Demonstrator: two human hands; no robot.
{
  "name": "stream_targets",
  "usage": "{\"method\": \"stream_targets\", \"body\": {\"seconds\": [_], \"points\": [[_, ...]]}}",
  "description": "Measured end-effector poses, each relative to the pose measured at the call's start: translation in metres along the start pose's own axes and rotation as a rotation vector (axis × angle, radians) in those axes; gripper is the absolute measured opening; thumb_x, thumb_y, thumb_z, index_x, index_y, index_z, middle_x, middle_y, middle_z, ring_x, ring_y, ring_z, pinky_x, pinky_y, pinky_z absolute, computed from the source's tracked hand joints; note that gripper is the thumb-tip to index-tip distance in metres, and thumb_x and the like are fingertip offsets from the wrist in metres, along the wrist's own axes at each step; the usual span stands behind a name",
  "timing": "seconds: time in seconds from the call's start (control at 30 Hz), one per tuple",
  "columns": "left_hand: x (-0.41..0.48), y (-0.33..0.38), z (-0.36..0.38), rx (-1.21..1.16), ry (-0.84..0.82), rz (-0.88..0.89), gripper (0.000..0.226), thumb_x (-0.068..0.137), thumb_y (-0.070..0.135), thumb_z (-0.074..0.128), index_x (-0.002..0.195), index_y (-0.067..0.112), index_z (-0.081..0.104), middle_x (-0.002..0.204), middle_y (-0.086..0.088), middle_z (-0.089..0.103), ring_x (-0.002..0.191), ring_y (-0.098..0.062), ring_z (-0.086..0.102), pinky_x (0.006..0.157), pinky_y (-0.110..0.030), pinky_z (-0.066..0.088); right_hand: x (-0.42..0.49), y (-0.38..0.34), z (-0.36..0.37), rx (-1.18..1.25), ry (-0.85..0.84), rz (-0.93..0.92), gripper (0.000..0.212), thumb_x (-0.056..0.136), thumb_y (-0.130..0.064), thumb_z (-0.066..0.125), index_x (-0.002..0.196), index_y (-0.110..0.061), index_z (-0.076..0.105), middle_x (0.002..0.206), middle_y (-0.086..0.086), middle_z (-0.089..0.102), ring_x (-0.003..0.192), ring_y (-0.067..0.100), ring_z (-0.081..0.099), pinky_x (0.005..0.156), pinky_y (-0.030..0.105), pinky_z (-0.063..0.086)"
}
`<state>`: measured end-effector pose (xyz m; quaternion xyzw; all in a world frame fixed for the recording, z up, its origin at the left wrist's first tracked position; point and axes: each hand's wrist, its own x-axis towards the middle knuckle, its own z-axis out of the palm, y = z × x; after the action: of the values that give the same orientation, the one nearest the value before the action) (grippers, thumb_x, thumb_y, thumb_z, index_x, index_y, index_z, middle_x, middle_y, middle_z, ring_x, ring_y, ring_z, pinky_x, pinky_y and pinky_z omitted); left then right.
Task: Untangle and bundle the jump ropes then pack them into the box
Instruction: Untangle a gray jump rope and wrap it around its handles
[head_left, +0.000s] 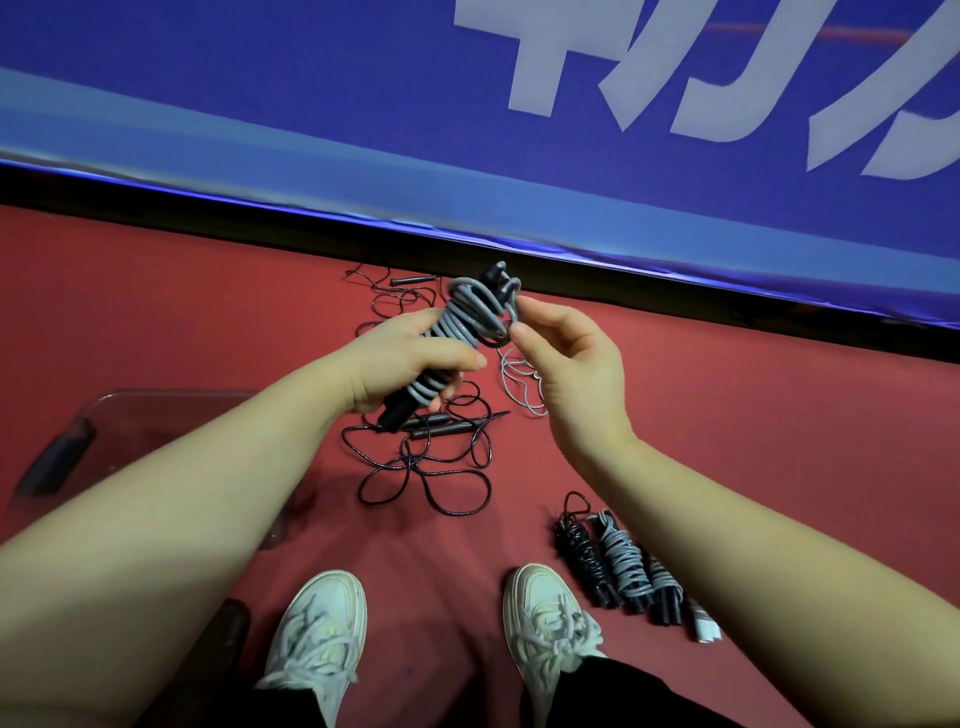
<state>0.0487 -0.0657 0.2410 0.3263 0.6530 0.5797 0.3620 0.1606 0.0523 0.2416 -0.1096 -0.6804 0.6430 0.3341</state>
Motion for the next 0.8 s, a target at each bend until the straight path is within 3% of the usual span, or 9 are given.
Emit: {"method": "stream_targets", "body": {"seconds": [0.17, 0.27, 0.37, 0.47, 0.57, 0.67, 0.73, 0.8], "points": [[0.002, 0.003, 0.003, 0.184, -0.021, -0.019, 0.023, 0.083, 0.003, 0.066, 0.082, 0.012, 0.044, 0.055, -0.009, 0.05, 0.038, -0.015, 0.046, 0.039, -0.022, 0.04, 0.008, -0.005, -0.009, -0.052, 0.049, 0.007, 0.021, 0.084, 0.003, 0.062, 0.086, -0.017, 0.068, 0.081, -0.01, 0.07, 0.079, 0.002, 0.066, 0.073, 0.014, 0.049], [0.002, 0.006, 0.002, 0.264, -0.033, -0.006, 0.022, 0.082, 0.007, 0.067, 0.085, 0.012, 0.047, 0.049, 0.0, 0.052, 0.038, -0.013, 0.047, 0.041, -0.022, 0.04, 0.013, -0.003, -0.012, -0.003, 0.055, 0.036, 0.032, 0.079, 0.006, 0.067, 0.093, -0.019, 0.054, 0.084, -0.002, 0.06, 0.072, 0.006, 0.058, 0.068, 0.019, 0.047], [-0.001, 0.008, -0.001, 0.396, -0.056, -0.016, 0.028, 0.07, 0.023, 0.076, 0.082, 0.016, 0.051, 0.051, 0.006, 0.054, 0.042, -0.012, 0.05, 0.047, -0.024, 0.043, 0.022, -0.005, -0.023, 0.139, -0.132, 0.184, 0.045, 0.074, 0.006, 0.064, 0.107, -0.02, 0.049, 0.097, 0.004, 0.055, 0.077, 0.009, 0.061, 0.069, 0.021, 0.051], [-0.002, 0.008, -0.008, 0.647, -0.029, -0.04, 0.026, 0.07, 0.029, 0.078, 0.078, 0.022, 0.054, 0.06, 0.007, 0.057, 0.051, -0.011, 0.053, 0.058, -0.031, 0.048, 0.026, -0.017, -0.034, 0.191, -0.349, 0.313, 0.031, 0.084, 0.007, 0.052, 0.108, -0.011, 0.057, 0.095, 0.008, 0.06, 0.073, 0.012, 0.066, 0.072, 0.024, 0.055], [0.003, 0.006, -0.004, 0.963, 0.01, -0.052, 0.023, 0.072, 0.034, 0.072, 0.076, 0.024, 0.051, 0.067, 0.005, 0.057, 0.061, -0.015, 0.054, 0.064, -0.033, 0.047, 0.025, -0.016, -0.032, -0.184, -0.349, 0.29, 0.008, 0.093, -0.016, 0.056, 0.093, -0.012, 0.062, 0.082, 0.003, 0.062, 0.065, 0.009, 0.062, 0.074, 0.029, 0.056], [0.007, 0.001, 0.005, 1.071, 0.021, -0.071, 0.025, 0.073, 0.038, 0.069, 0.079, 0.02, 0.052, 0.071, 0.004, 0.056, 0.067, -0.017, 0.051, 0.063, -0.032, 0.042, 0.029, -0.008, -0.029, -0.748, -0.244, 0.079, 0.016, 0.087, -0.028, 0.065, 0.081, -0.014, 0.065, 0.08, -0.003, 0.061, 0.074, 0.007, 0.055, 0.072, 0.024, 0.045], [0.009, -0.001, 0.005, 0.953, 0.044, -0.125, 0.029, 0.07, 0.038, 0.072, 0.084, 0.017, 0.057, 0.073, 0.001, 0.059, 0.064, -0.017, 0.053, 0.064, -0.034, 0.045, 0.03, -0.009, -0.027, -0.851, -0.193, -0.045, 0.014, 0.086, -0.031, 0.065, 0.075, -0.022, 0.064, 0.087, -0.009, 0.056, 0.087, 0.007, 0.052, 0.076, 0.021, 0.04], [0.01, -0.004, 0.002, 0.819, 0.076, -0.172, 0.046, 0.063, 0.042, 0.073, 0.097, 0.013, 0.061, 0.087, -0.006, 0.065, 0.075, -0.022, 0.062, 0.071, -0.037, 0.051, 0.03, -0.011, -0.028, -0.779, -0.159, -0.082, 0.015, 0.087, -0.029, 0.065, 0.072, -0.026, 0.061, 0.086, -0.015, 0.052, 0.089, 0.004, 0.051, 0.075, 0.014, 0.039]]}}
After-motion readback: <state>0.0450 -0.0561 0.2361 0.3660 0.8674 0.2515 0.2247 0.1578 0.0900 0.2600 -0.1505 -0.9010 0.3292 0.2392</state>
